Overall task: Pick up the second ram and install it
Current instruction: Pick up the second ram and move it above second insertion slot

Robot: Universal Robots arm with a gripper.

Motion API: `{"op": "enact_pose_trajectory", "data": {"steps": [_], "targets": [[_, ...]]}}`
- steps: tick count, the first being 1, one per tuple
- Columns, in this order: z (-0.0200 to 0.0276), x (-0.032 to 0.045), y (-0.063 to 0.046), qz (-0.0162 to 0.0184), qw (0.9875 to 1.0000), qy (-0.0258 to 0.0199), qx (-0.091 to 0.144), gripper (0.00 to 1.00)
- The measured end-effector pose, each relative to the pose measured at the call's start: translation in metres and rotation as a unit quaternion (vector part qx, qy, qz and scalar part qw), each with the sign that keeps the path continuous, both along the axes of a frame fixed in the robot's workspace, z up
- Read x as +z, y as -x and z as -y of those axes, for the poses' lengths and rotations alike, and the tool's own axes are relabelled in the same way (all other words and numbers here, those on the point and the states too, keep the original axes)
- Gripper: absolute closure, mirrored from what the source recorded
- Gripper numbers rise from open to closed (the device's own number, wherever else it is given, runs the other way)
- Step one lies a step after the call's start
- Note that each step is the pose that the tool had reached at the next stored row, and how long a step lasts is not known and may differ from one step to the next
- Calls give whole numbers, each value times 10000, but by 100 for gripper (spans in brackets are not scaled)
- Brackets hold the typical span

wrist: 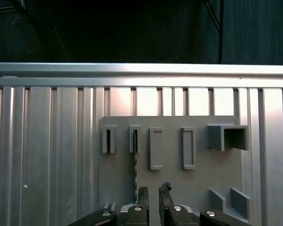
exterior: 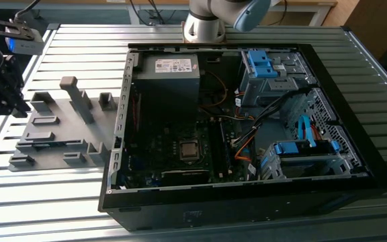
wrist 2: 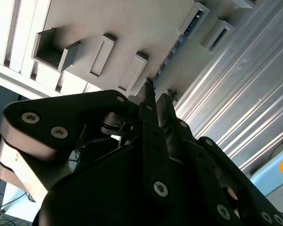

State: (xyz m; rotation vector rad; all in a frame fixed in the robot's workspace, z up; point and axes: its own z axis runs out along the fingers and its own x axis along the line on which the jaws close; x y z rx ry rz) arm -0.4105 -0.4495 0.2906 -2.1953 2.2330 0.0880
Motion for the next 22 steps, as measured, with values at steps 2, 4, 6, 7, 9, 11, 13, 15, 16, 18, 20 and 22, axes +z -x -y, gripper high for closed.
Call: {"op": "enact_pose_trajectory", "data": {"steps": [2, 4, 6, 7, 9, 11, 13, 15, 16, 18, 20, 22], "targets": [[9, -14, 0, 2, 10000, 1, -5, 76], [19, -28, 0, 7, 10000, 2, -6, 76], [28, -39, 0, 9, 10000, 3, -6, 76], [30, -44, 1, 9, 10000, 4, -7, 76], [32, -54, 0, 9, 10000, 4, -6, 76], [37, -70, 0, 9, 10000, 6, -6, 76], [43, -79, 2, 8, 10000, 10, -7, 76], [45, -106, 2, 9, 10000, 11, -8, 76], [46, -123, 2, 7, 10000, 12, -8, 76], [45, -160, 2, 4, 10000, 12, -8, 76], [46, -194, 2, 3, 10000, 12, -8, 76], [51, -222, 1, 3, 10000, 12, -8, 76]]}}
